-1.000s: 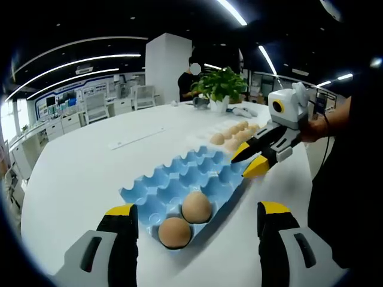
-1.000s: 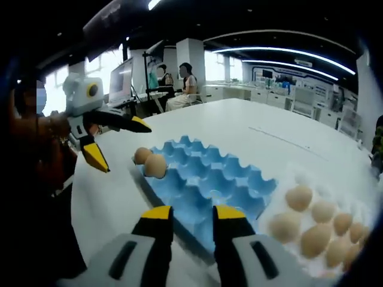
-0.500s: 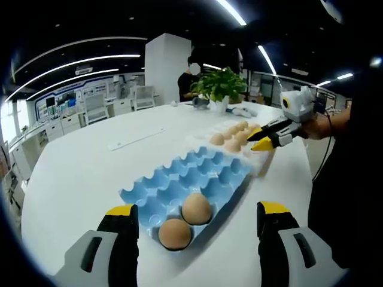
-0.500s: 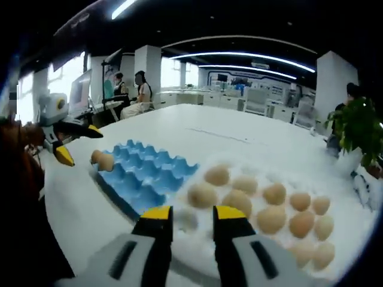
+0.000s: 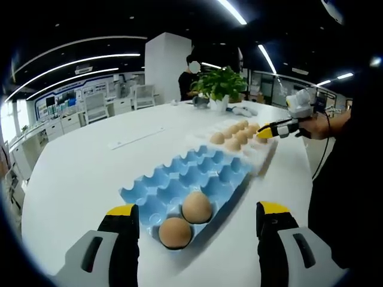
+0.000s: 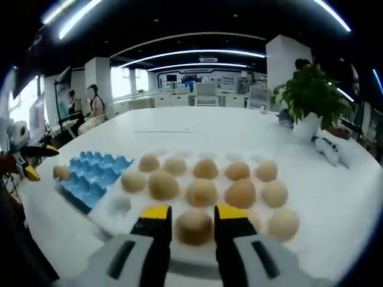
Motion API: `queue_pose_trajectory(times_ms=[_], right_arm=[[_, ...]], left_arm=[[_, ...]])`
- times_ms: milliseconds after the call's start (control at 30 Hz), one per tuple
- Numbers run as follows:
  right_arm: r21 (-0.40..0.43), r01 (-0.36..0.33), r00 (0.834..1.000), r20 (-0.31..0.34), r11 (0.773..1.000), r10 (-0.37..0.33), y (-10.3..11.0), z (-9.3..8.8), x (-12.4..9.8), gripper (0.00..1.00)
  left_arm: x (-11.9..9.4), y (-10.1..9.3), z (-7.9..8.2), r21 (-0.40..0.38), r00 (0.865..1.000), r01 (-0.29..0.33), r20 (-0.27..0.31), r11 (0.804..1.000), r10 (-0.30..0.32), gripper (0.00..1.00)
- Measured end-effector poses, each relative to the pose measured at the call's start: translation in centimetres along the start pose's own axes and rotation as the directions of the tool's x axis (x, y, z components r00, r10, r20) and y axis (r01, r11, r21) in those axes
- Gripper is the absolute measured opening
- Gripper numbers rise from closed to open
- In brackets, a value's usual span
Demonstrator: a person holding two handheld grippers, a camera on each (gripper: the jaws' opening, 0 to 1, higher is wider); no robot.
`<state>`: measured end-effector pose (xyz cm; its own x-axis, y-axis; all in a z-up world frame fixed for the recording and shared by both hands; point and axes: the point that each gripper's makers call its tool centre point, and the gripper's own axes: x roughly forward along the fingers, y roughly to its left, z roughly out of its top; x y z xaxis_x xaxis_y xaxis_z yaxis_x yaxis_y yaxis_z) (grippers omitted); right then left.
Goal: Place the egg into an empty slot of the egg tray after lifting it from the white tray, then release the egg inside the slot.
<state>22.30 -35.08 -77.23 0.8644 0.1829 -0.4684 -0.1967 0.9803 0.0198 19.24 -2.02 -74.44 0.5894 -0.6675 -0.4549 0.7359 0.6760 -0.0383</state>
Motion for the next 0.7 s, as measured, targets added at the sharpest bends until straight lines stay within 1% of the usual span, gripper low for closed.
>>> queue_pose_trajectory(times_ms=[133,167,200,233,333,367,433,467,533,700], right_arm=[[0.03,0.003,1.0,-0.013,1.0,-0.003,-0.04,-0.68,0.06,0.27],[0.023,0.007,1.0,-0.001,1.0,-0.007,-0.12,-0.5,-0.01,0.26],[0.041,0.005,1.0,0.003,0.999,-0.006,-0.12,-0.43,0.06,0.26],[0.041,0.008,1.0,0.002,0.999,-0.008,-0.08,-0.48,0.09,0.26],[0.008,0.006,1.0,0.008,1.0,-0.006,0.1,-0.58,0.1,0.27],[-0.02,0.009,1.0,0.015,1.0,-0.008,0.18,-0.62,0.11,0.27],[-0.129,0.019,1.0,0.027,0.991,-0.015,0.25,-0.69,0.18,0.27],[-0.1,0.023,0.999,0.026,0.995,-0.021,0.51,-0.73,0.06,0.27],[-0.078,0.02,1.0,0.022,0.997,-0.018,0.23,-0.59,0.09,0.26],[-0.094,0.008,1.0,-0.003,0.996,-0.009,0.28,-0.42,0.12,0.25]], left_arm=[[-0.13,0.08,0.01,-0.001,1.0,-0.004,0.0,1.0,0.004,0.8],[-0.16,0.08,0.02,0.0,1.0,-0.004,0.0,1.0,0.004,0.8],[-0.19,0.09,0.02,0.0,1.0,-0.006,0.001,1.0,0.006,0.8],[-0.21,0.13,0.01,0.0,1.0,-0.008,0.001,1.0,0.008,0.8],[-0.2,0.11,-0.04,-0.003,1.0,-0.008,0.0,1.0,0.008,0.79],[-0.19,0.07,-0.07,-0.003,1.0,-0.005,-0.001,1.0,0.005,0.79],[-0.16,0.04,-0.06,-0.005,1.0,-0.003,0.0,1.0,0.003,0.79],[-0.15,0.06,-0.06,-0.005,1.0,-0.003,0.0,1.0,0.003,0.79],[-0.12,0.1,-0.04,-0.005,1.0,-0.004,0.001,1.0,0.004,0.79],[-0.11,0.2,0.02,-0.003,1.0,-0.005,-0.001,1.0,0.005,0.79]])
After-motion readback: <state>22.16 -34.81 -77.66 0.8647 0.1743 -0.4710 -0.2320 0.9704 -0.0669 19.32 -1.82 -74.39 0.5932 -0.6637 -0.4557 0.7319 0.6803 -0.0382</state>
